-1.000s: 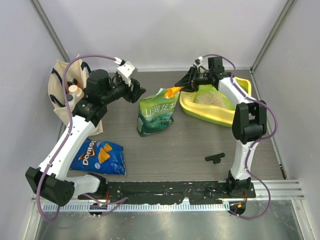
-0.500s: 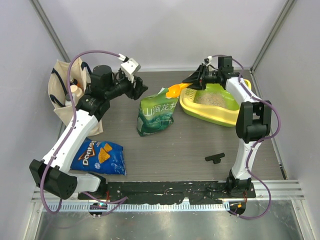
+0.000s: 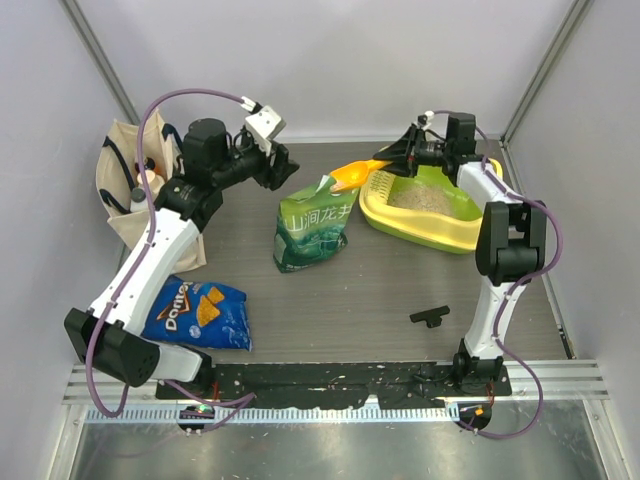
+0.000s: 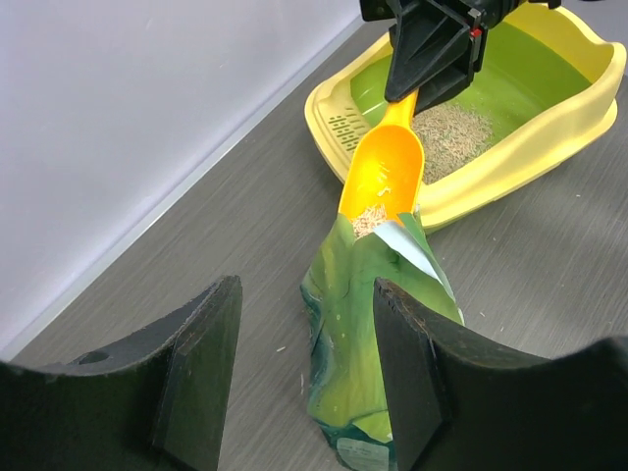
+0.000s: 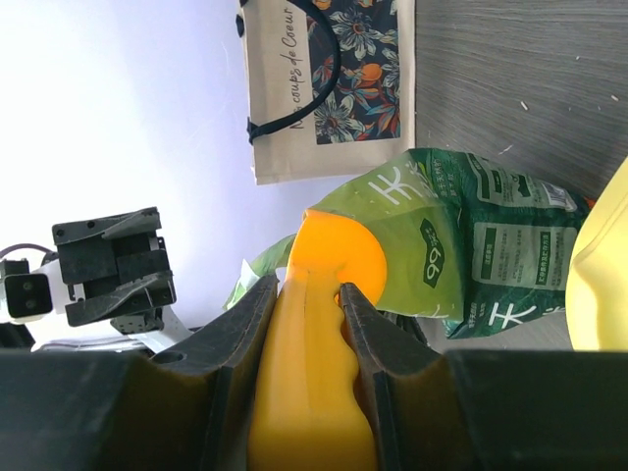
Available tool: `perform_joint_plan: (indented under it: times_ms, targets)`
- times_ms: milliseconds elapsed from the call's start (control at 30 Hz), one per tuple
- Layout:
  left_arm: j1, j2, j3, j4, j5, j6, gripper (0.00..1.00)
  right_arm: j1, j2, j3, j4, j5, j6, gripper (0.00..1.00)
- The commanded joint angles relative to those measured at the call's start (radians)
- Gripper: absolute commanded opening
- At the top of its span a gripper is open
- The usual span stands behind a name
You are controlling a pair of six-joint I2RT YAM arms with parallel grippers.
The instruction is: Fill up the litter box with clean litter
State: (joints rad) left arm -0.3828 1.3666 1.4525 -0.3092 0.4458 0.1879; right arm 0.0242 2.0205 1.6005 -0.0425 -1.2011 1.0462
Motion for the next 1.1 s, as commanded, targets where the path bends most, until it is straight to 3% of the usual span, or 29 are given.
perform_joint_plan:
  times_ms: [0,333,667,1067]
  targets:
    - [0.004,0.014,0.068,-0.013,0.01,0.039,0.59,-0.04,-0.048,-0.037,0.235,-0.029,0.123,0.01]
    - [0.001,0.037,0.092,-0.022,0.014,0.05,0.59,-0.056,-0.054,-0.076,0.293,-0.045,0.169,0.01]
    - [0.002,0.042,0.068,0.002,0.039,0.05,0.59,-0.115,-0.098,-0.08,0.239,-0.052,0.143,0.01]
    - [0.001,0.066,0.066,0.058,0.083,0.036,0.6,-0.314,-0.161,-0.045,0.098,-0.02,-0.014,0.01]
